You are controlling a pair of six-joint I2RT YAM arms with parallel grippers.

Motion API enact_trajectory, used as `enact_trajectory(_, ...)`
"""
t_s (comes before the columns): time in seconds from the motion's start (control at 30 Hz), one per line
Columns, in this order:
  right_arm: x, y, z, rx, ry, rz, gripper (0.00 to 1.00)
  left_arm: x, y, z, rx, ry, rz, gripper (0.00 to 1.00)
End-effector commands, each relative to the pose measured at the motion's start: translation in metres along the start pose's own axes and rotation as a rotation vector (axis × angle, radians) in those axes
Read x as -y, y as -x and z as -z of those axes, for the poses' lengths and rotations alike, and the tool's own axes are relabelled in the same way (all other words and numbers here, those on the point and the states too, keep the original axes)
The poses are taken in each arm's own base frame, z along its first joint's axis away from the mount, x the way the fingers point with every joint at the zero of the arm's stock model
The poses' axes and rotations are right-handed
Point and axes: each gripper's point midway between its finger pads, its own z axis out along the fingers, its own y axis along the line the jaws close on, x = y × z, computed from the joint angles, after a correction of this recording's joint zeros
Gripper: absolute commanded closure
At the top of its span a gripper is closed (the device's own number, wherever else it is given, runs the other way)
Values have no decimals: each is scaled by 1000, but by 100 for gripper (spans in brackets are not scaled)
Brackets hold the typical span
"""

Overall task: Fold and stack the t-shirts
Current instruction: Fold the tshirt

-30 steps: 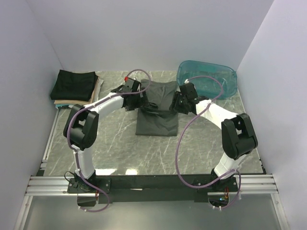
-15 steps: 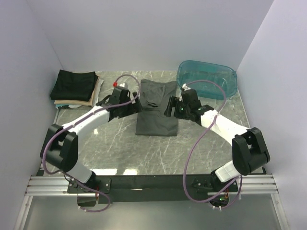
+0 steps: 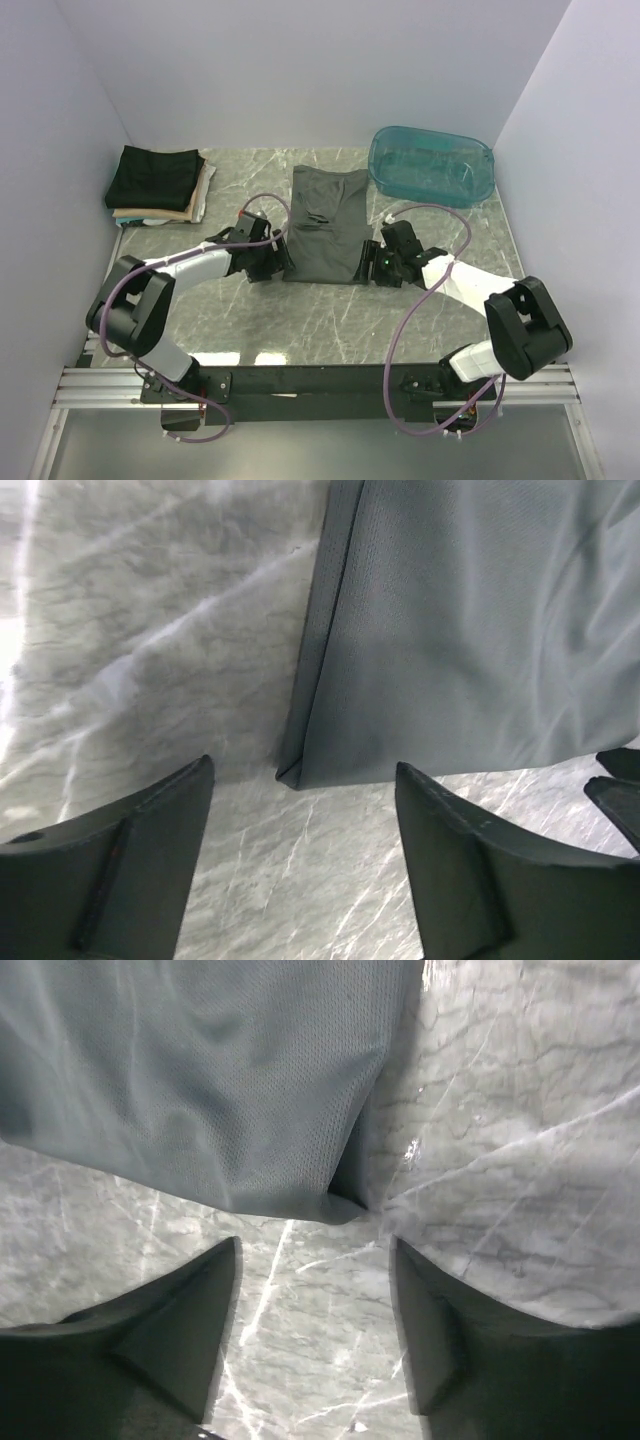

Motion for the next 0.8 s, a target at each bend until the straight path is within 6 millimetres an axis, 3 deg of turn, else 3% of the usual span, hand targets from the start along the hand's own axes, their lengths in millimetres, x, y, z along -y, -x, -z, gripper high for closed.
enact_trajectory(0.0,-10,8,-4,25,44,-20,35,10,-3,-9,-8,-42,2,23)
enact_trajectory(0.2,-6,3,-16,-10,24,-28,51,9,-11,-23,-44,-21,-13,34)
enact_trajectory(0.5,5,-7,-25,-40,-11,-32,60,-3,-29,-38,-87,75,-24,55)
enact_trajectory(0.77,9,-9,-27,-51,-32,-27,77,-19,-33,-34,-85,148,-12,58)
